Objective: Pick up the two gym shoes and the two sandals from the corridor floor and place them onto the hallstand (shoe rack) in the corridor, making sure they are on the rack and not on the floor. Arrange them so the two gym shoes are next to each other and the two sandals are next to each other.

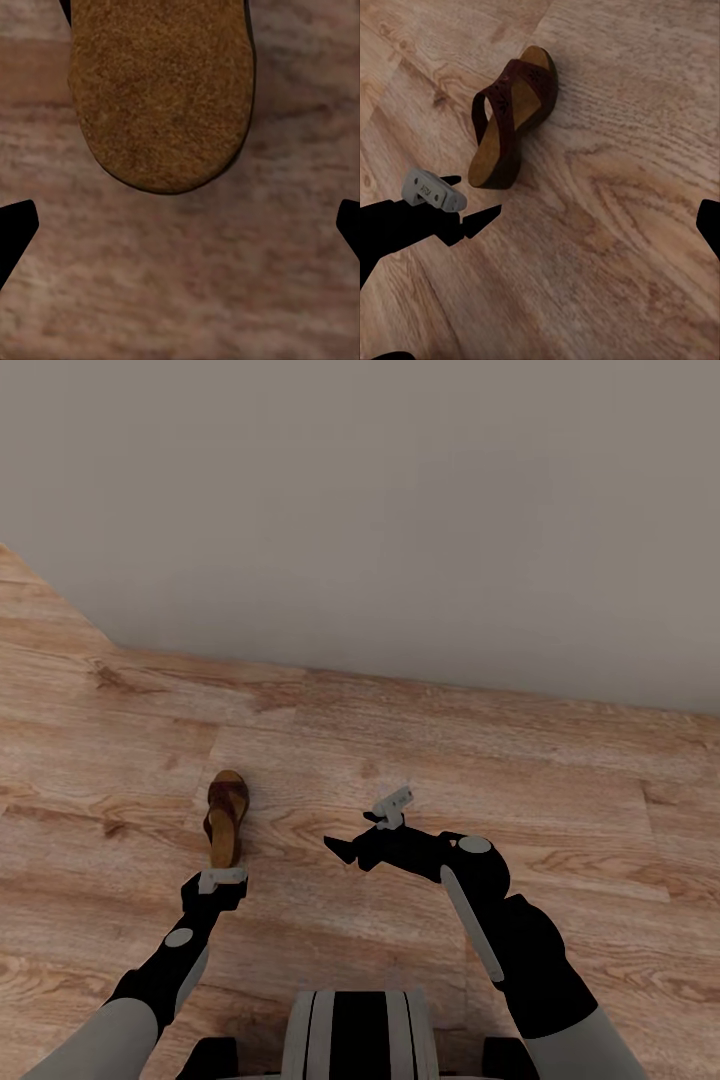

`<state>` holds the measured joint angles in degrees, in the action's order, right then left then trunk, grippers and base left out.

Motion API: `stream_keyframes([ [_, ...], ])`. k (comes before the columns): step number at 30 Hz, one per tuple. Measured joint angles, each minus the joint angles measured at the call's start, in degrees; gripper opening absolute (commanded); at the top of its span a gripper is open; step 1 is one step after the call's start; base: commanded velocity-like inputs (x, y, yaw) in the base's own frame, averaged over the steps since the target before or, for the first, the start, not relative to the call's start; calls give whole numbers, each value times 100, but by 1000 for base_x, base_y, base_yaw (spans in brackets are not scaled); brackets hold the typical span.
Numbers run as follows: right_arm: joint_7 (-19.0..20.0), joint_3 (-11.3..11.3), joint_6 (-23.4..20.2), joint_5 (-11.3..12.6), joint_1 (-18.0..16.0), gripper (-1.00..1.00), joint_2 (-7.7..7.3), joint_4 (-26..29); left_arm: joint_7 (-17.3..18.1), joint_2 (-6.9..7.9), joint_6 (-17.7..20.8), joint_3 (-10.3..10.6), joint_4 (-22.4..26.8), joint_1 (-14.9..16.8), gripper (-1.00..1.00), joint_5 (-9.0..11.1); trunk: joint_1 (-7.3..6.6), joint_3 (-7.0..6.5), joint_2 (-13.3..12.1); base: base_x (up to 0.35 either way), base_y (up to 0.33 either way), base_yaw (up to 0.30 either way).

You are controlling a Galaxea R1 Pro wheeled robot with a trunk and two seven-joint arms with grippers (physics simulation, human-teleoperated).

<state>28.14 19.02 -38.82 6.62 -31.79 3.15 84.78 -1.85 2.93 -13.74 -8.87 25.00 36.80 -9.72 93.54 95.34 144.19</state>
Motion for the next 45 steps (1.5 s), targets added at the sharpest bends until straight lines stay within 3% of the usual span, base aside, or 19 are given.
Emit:
stream_keyframes([
  [44, -2, -1, 2, 0, 0, 100, 0, 0, 0, -9, 0, 2, 38, 0, 100, -5, 0, 8, 0, 44, 5, 0],
  [45, -2, -1, 1, 0, 0, 100, 0, 0, 1, -9, -3, 2, 41, 0, -100, -3, 0, 8, 0, 2, 0, 0],
])
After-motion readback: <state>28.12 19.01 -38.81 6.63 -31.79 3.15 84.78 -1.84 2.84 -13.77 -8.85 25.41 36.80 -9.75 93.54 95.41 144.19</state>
